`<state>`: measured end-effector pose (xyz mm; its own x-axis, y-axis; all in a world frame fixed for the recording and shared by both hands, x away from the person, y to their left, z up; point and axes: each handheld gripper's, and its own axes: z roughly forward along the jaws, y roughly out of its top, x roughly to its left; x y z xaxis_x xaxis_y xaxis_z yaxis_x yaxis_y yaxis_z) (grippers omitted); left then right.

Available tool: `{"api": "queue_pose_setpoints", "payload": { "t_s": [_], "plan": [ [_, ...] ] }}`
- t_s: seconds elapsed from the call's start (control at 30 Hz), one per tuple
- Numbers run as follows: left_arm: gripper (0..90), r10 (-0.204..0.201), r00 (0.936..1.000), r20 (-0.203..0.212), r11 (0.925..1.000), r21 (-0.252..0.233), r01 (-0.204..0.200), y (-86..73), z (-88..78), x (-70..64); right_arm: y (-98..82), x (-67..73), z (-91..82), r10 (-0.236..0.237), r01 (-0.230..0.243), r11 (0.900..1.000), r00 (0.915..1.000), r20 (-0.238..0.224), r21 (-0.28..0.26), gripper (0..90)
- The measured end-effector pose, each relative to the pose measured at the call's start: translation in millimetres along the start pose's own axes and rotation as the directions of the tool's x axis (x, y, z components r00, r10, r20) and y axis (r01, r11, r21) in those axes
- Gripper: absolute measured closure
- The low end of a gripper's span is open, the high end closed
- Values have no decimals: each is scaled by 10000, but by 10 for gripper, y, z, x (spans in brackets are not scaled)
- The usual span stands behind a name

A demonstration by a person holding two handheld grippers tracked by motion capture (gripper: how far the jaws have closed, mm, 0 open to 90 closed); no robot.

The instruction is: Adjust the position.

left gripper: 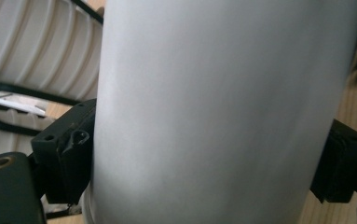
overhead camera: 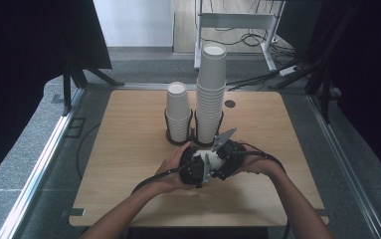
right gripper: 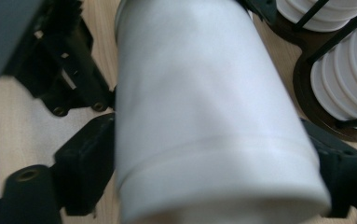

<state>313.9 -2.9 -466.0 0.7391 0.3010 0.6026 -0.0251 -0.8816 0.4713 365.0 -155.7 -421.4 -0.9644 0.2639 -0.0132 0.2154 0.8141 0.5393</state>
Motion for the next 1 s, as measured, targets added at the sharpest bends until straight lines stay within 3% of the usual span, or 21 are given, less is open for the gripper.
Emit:
{"api": "queue_pose_setpoints", "payload": {
  "t_s": [0.07, 0.2, 0.3, 0.33, 0.47, 0.6, 0.7, 1.0],
  "plan": [
    [110, 110, 9999, -86, 9999, 112, -109, 8, 8, 1, 5, -4, 21, -22, 22, 10000, 10000, -44, 17, 180],
    [89, -141, 9998, 110, 9998, 107, 140, 6, 28, -1, -19, -20, 20, -47, 47, 10000, 9999, -163, -14, 198],
    [49, -429, 9986, 296, 9991, 82, 427, 15, 34, 1, -38, -11, 19, -104, 104, 9999, 9999, -80, -36, 202],
    [35, -723, 9965, 410, 9974, 48, 721, 16, 34, -3, -46, -8, 21, -72, 72, 10000, 9999, -79, -62, 202],
    [0, -663, 9963, 547, 9978, 22, 663, 14, 32, -11, -73, -11, 25, -29, 29, 9999, 10000, -55, -121, 202],
    [0, -859, 9941, 665, 9961, -148, 871, 0, 28, -9, -112, -13, 35, -14, 13, 9999, 10000, -52, -136, 203],
    [0, -1182, 9908, 661, 9919, -384, 1209, -16, 12, -3, -143, -23, 45, 116, -116, 9999, 9999, 7, -121, 203],
    [0, -1488, 9872, 575, 9867, -569, 1520, -76, -62, 41, -204, -53, 60, 332, -327, 9990, 9993, 162, -299, 204]
  ]
}}
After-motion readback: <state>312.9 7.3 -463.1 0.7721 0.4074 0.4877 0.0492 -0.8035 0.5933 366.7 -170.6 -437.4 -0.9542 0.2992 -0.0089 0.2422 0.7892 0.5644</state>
